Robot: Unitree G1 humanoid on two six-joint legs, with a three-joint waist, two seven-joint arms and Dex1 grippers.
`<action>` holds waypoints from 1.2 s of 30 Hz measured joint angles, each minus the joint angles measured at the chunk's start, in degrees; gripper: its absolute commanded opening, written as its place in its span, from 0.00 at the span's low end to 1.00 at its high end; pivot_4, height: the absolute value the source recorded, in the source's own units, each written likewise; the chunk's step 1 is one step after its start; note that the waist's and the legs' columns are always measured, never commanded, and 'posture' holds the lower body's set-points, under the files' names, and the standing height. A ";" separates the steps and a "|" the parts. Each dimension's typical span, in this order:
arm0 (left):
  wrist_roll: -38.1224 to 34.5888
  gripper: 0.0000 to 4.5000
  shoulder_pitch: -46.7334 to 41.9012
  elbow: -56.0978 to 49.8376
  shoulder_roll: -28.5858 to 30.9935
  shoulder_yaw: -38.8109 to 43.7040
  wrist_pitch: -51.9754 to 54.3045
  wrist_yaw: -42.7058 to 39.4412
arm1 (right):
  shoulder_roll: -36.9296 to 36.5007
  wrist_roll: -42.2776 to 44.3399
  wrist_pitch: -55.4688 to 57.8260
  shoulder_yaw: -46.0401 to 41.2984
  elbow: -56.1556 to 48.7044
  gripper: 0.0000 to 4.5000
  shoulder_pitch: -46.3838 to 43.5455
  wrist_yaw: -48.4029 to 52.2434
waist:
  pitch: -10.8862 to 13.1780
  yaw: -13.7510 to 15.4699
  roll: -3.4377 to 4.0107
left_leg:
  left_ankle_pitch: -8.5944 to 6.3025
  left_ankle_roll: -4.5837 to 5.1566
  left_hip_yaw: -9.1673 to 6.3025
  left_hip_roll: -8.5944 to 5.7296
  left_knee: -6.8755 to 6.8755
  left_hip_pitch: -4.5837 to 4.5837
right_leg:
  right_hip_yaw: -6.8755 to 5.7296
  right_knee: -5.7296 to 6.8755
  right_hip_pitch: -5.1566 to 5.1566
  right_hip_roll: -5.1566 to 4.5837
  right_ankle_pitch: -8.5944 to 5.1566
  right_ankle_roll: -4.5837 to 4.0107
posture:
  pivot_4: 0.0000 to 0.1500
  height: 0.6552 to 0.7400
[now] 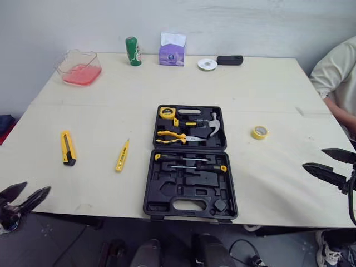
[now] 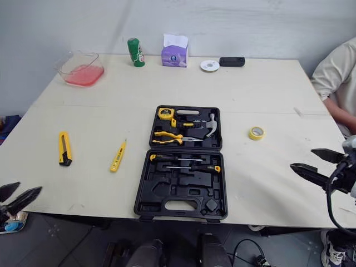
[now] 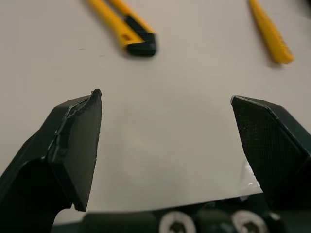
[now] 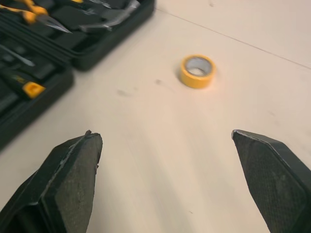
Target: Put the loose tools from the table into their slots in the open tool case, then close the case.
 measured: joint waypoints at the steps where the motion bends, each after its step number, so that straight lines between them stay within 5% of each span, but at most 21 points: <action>1: 0.52 1.00 -0.29 2.47 0.95 1.04 -0.72 0.69 | -0.33 -1.14 -1.23 -0.83 2.18 0.98 0.50 -0.19 | 0.00 0.02 0.00 | 0.01 0.00 0.07 0.00 -0.08 -0.04 | -0.02 -0.03 -0.04 -0.05 -0.01 -0.01 | 1.00 1.00; 8: 0.92 1.00 -4.02 7.37 3.52 1.07 -2.22 2.75 | -0.74 -3.55 -5.05 -3.17 6.97 0.98 1.27 -1.15 | 0.02 -0.37 0.03 | 0.08 0.02 0.27 0.00 -0.32 0.02 | 0.01 -0.09 -0.02 -0.21 0.00 0.00 | 1.00 1.00; 15: -2.19 1.00 -4.05 -7.67 -0.06 -5.28 3.72 4.88 | 0.90 2.84 1.64 -2.38 -5.77 0.98 0.87 -3.30 | 0.05 -0.50 0.04 | 0.32 -0.24 0.24 0.04 -0.59 0.06 | -0.02 0.00 -0.12 -0.17 0.02 0.03 | 1.00 1.00; 22: -7.05 1.00 -9.15 -31.57 -3.87 -16.38 17.51 18.42 | 2.55 18.22 12.97 8.91 -26.51 0.98 -7.99 -10.32 | 0.07 -0.29 0.05 | 0.41 -0.28 0.22 0.04 -0.54 0.01 | -0.09 0.05 -0.11 -0.14 0.07 0.12 | 1.00 1.00; 29: -5.59 1.00 -19.63 -39.51 -9.72 -30.01 33.31 35.58 | 3.84 27.43 15.67 23.78 -33.85 0.98 -21.48 -13.38 | 0.11 -0.21 -0.07 | 0.43 -0.26 0.18 0.02 -0.35 -0.03 | -0.16 0.11 -0.06 -0.08 0.12 0.21 | 1.00 1.00; 36: -0.14 1.00 -29.60 -39.02 -17.79 -38.40 44.51 47.79 | 5.50 27.91 15.25 35.10 -33.97 0.98 -30.51 -12.16 | 0.18 -0.03 -0.36 | 0.55 -0.47 0.15 0.01 -0.21 -0.14 | -0.23 0.11 -0.06 -0.06 0.14 0.24 | 1.00 1.00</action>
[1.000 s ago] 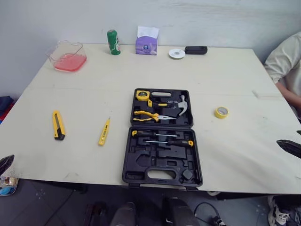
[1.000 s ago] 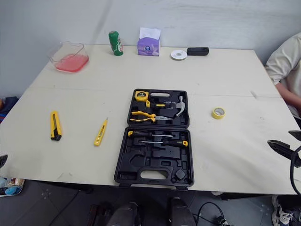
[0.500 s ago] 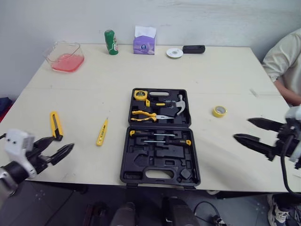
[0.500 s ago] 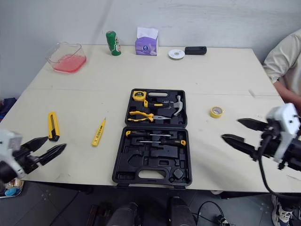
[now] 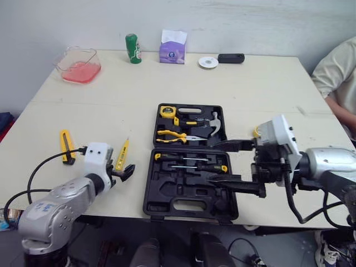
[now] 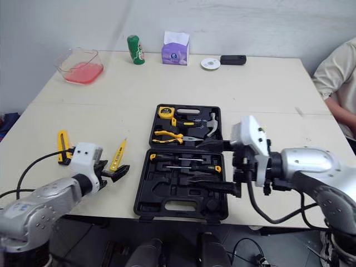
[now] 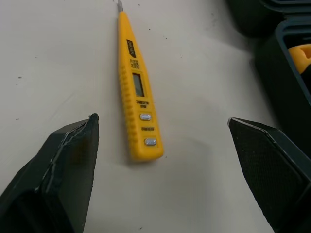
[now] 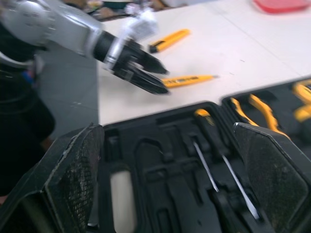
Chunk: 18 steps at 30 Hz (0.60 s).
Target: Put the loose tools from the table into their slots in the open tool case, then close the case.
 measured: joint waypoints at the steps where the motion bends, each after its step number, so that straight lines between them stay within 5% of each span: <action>1: 1.02 1.00 -0.60 0.23 -0.31 -1.26 0.51 0.86 | 0.42 -0.12 -0.17 1.12 0.20 0.98 -0.85 0.06 | 0.00 -0.06 -0.01 | 0.00 0.00 0.00 0.00 0.00 0.01 | 0.01 0.00 0.00 0.00 0.00 0.00 | 1.00 1.00; 10: 8.45 1.00 -6.02 6.33 -1.39 -7.56 -0.68 3.23 | 4.65 -4.67 -2.32 10.18 2.78 0.98 -4.79 1.70 | -0.01 -0.02 -0.03 | 0.00 0.00 -0.01 0.00 0.07 0.06 | 0.00 0.11 0.01 -0.01 0.00 0.00 | 1.00 1.00; 18: 10.51 0.22 -6.16 6.69 -2.77 -7.60 -1.05 3.00 | 6.15 -7.51 -3.87 11.30 4.95 1.00 -6.48 2.58 | -0.01 -0.36 -0.02 | 0.00 0.00 -0.02 0.01 0.04 0.11 | 0.01 0.15 0.01 -0.01 0.00 -0.01 | 1.00 1.00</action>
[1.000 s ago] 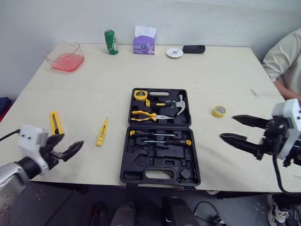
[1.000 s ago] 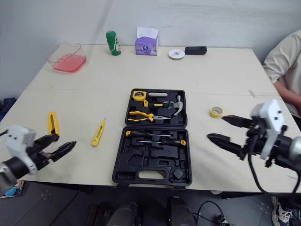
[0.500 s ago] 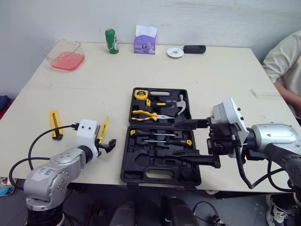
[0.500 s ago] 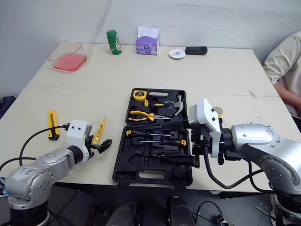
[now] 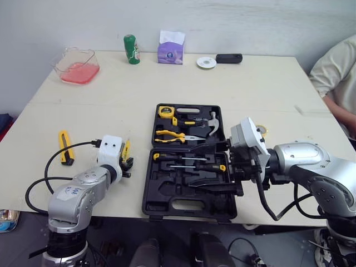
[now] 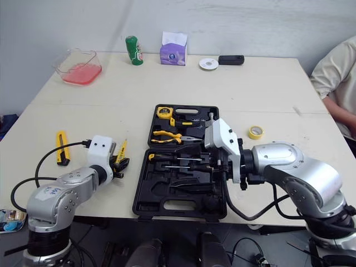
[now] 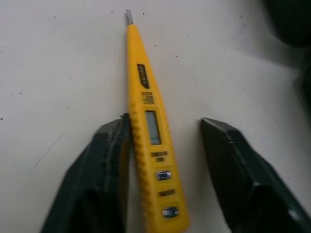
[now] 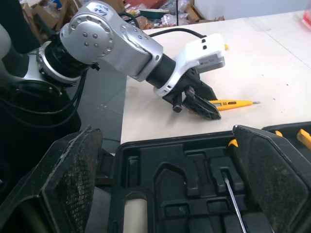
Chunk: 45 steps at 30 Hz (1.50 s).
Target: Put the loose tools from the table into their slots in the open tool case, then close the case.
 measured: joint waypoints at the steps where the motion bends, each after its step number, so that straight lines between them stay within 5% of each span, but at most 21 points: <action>1: 0.14 0.12 0.09 -0.04 -0.01 0.09 0.00 -0.11 | 0.10 -0.39 -0.39 0.00 0.37 1.00 0.00 0.01 | 0.00 0.00 0.00 | 0.00 0.00 0.00 0.00 0.00 0.00 | 0.00 0.01 -0.01 0.00 0.00 0.00 | 1.00 1.00; 8: 0.41 0.12 1.96 0.36 5.60 2.64 -0.85 -5.52 | 0.38 -2.10 -1.65 -0.79 0.71 1.00 0.15 -0.44 | 0.00 -0.25 0.00 | 0.00 0.00 0.01 0.02 -0.09 0.02 | 0.01 0.00 -0.05 0.01 -0.02 -0.03 | 1.00 1.00; 16: -11.32 0.12 -1.04 1.34 25.99 3.58 -9.20 -36.68 | -2.49 -1.44 -1.07 -5.11 0.26 1.00 4.37 -0.40 | 0.06 0.41 -0.02 | 0.09 -0.16 -0.08 -0.03 -0.10 -0.17 | -0.11 -0.30 -0.03 -0.16 -0.06 -0.11 | 1.00 1.00; 22: -14.98 0.12 -8.70 0.63 33.28 -7.83 -16.51 -55.91 | -4.02 -0.13 -0.28 -7.87 -2.17 1.00 8.71 -0.98 | 0.13 0.07 0.03 | 0.07 -0.11 -0.05 -0.04 -0.23 -0.14 | -0.08 -0.30 -0.07 -0.15 -0.06 -0.10 | 1.00 1.00; 33: 0.23 0.12 -30.15 14.64 28.70 -35.99 -24.87 -70.30 | -6.17 -0.42 0.54 -10.07 -7.39 1.00 19.12 -4.80 | 0.19 0.17 -0.04 | 0.10 0.21 -0.02 -0.03 -0.11 -0.21 | -0.06 -0.13 -0.07 0.04 -0.04 -0.06 | 1.00 1.00; 45: 10.08 0.12 -35.96 26.51 19.27 -40.88 -30.52 -72.53 | -6.14 -0.32 0.37 -11.89 -9.77 1.00 24.16 -8.92 | 0.23 0.52 -0.11 | 0.01 0.40 -0.03 -0.03 0.36 -0.33 | -0.05 0.01 -0.05 0.05 -0.05 0.07 | 1.00 1.00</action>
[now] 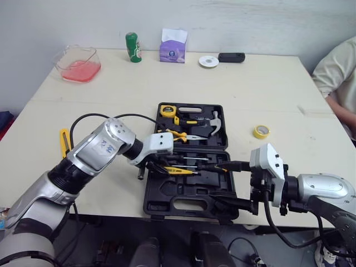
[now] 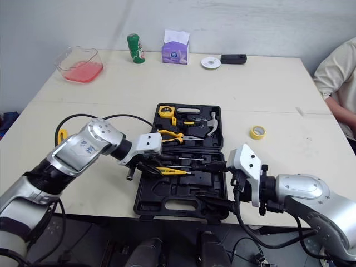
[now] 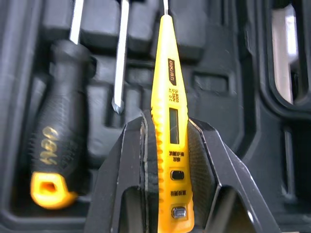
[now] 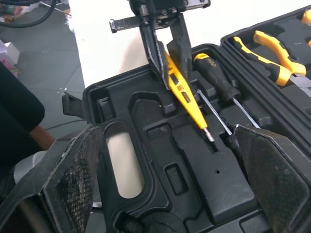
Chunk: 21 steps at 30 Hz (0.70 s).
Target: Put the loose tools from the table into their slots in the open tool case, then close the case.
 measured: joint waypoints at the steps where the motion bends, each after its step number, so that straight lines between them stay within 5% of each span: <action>1: 0.48 0.12 -0.17 0.53 -0.62 -0.11 0.00 0.00 | 0.07 0.01 -0.01 -0.07 -0.30 1.00 0.42 -0.27 | 0.00 0.01 0.00 | 0.00 0.01 0.00 0.00 0.01 -0.01 | 0.00 0.00 0.00 0.00 0.00 0.01 | 1.00 1.00; 21: 5.87 0.12 -0.23 2.26 -1.60 -0.43 -5.13 -4.67 | 0.11 -0.07 -1.07 -1.19 -1.01 1.00 2.73 -1.50 | 0.00 0.02 0.00 | -0.01 0.01 0.00 0.00 0.08 0.00 | 0.01 0.07 0.01 0.00 0.01 0.03 | 1.00 1.00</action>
